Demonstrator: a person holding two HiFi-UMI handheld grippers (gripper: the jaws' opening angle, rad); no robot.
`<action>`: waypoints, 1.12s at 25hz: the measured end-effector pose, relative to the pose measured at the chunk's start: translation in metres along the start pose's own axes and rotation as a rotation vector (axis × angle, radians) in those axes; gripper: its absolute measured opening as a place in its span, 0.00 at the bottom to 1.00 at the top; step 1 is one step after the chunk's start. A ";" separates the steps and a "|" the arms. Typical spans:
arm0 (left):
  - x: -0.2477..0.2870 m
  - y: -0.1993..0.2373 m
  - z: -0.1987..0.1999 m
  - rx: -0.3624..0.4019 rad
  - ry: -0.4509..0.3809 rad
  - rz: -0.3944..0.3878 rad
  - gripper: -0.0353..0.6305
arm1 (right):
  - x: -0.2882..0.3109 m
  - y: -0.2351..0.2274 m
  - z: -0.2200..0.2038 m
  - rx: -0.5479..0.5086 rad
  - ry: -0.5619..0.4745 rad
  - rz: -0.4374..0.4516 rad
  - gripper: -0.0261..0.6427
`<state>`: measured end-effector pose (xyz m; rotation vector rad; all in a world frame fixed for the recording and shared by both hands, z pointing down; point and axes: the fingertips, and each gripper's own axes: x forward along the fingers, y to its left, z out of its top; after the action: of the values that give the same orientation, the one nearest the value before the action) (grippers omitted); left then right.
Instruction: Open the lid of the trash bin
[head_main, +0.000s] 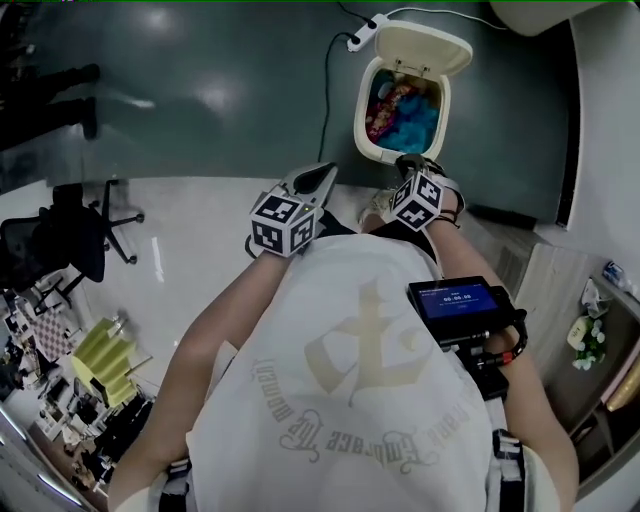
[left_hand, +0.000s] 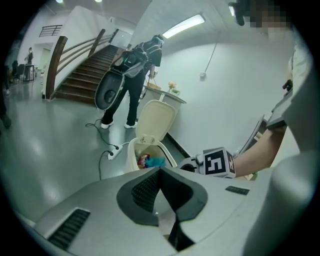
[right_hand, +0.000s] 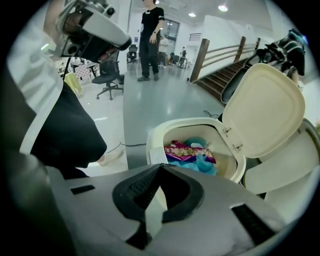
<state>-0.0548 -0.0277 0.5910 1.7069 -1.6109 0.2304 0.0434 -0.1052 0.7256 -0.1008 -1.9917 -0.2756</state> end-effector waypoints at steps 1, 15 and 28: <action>0.000 0.000 0.002 0.003 -0.002 -0.004 0.07 | -0.003 -0.001 0.002 0.005 -0.006 -0.005 0.05; 0.008 -0.013 0.036 0.068 -0.030 -0.090 0.07 | -0.078 -0.044 0.038 0.223 -0.200 -0.109 0.05; 0.007 -0.043 0.069 0.189 -0.069 -0.169 0.07 | -0.163 -0.069 0.055 0.543 -0.565 -0.165 0.05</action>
<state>-0.0392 -0.0803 0.5306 2.0045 -1.5225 0.2490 0.0509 -0.1507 0.5462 0.3715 -2.5700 0.2245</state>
